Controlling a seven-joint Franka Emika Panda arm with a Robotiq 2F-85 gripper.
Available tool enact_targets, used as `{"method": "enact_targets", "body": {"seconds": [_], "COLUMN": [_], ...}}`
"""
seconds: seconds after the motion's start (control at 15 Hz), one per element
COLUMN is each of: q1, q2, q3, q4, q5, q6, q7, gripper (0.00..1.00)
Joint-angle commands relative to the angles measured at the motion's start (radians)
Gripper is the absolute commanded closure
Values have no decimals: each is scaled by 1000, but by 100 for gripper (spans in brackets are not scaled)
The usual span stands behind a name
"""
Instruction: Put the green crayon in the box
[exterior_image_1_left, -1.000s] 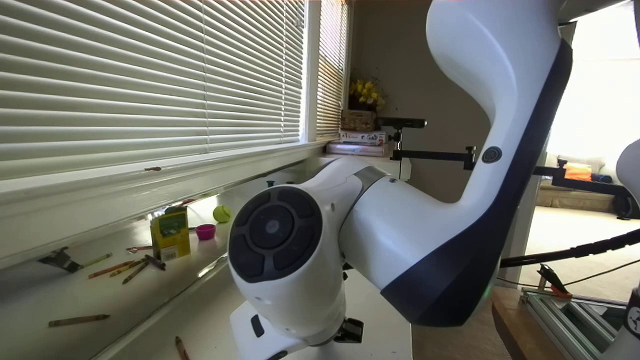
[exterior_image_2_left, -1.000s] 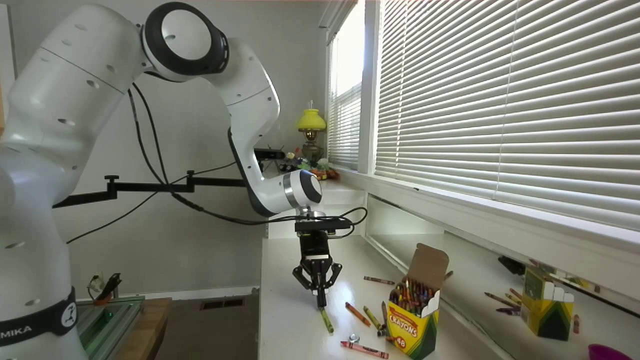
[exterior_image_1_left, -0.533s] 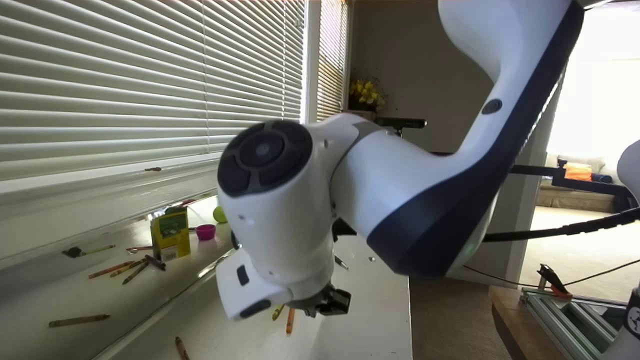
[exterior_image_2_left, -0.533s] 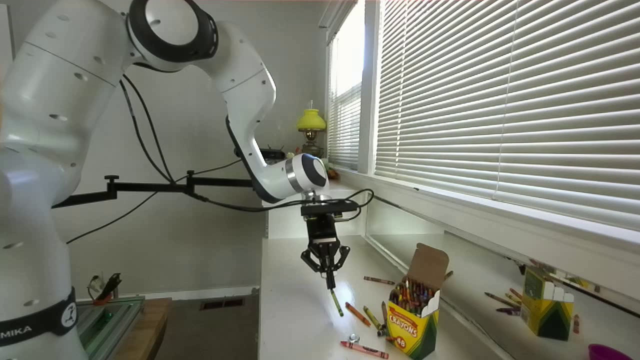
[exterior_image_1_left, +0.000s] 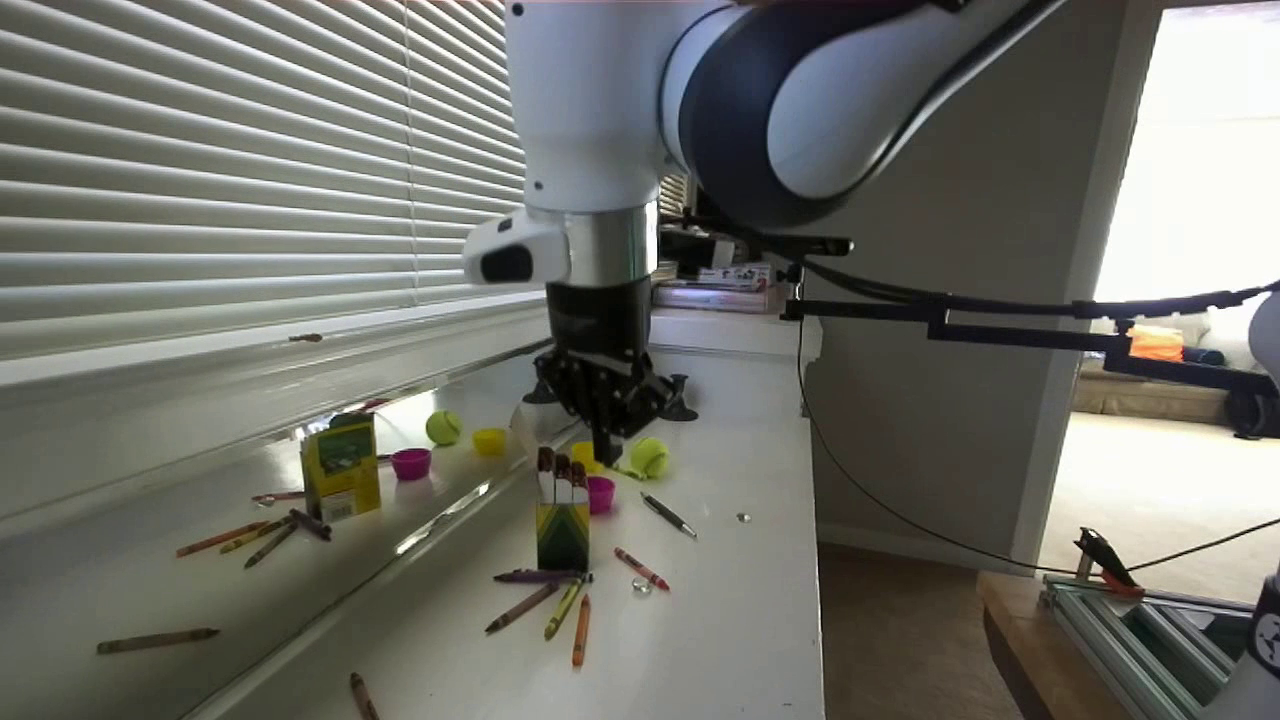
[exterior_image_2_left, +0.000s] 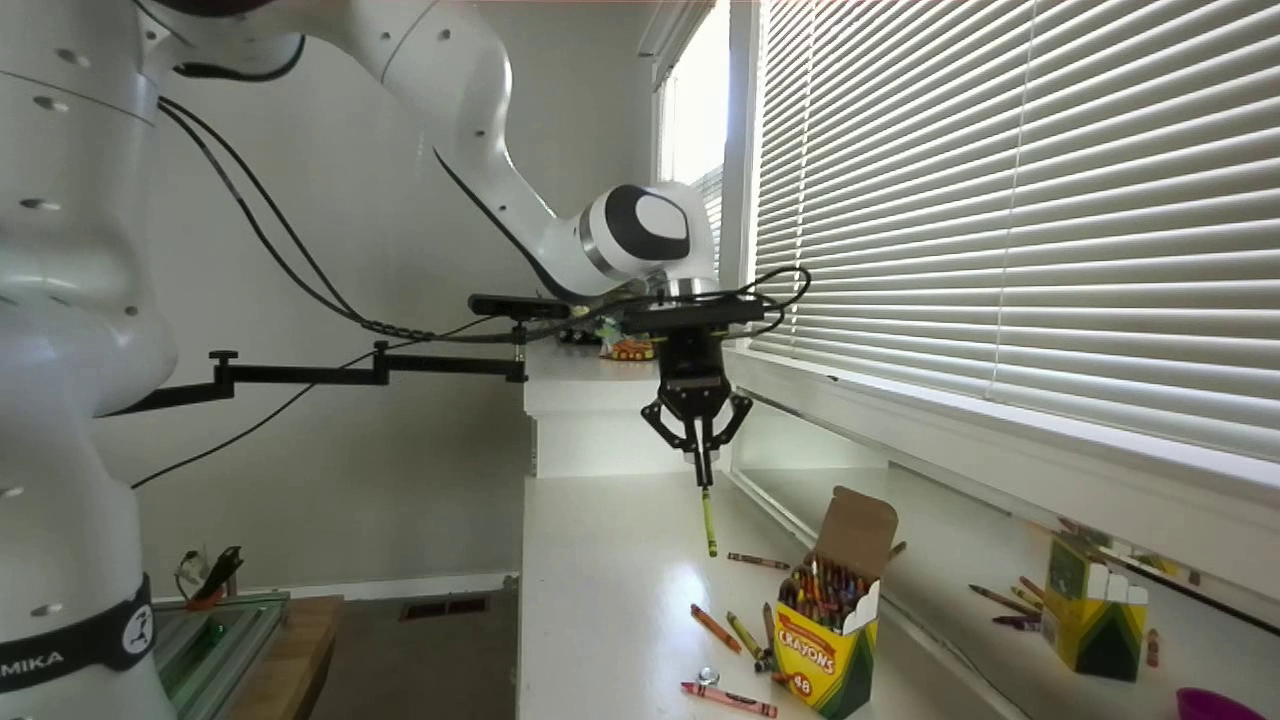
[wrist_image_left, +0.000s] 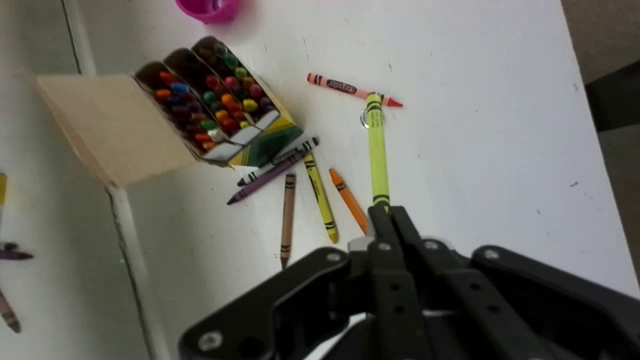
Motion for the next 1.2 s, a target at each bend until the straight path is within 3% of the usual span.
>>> {"method": "enact_targets", "body": {"seconds": [0.0, 0.27, 0.6, 0.67, 1.13], "q1": [-47, -65, -53, -56, -55], "q2": [-98, -134, -154, -113, -109], "q3": [-66, -131, -146, -148, -149], "q4": [-26, -37, -65, -13, -14], "q5": [175, 269, 241, 242, 241], "q6": [56, 146, 288, 225, 231], "q7": [-72, 1, 227, 138, 149], "gripper": [99, 99, 99, 99, 99]}}
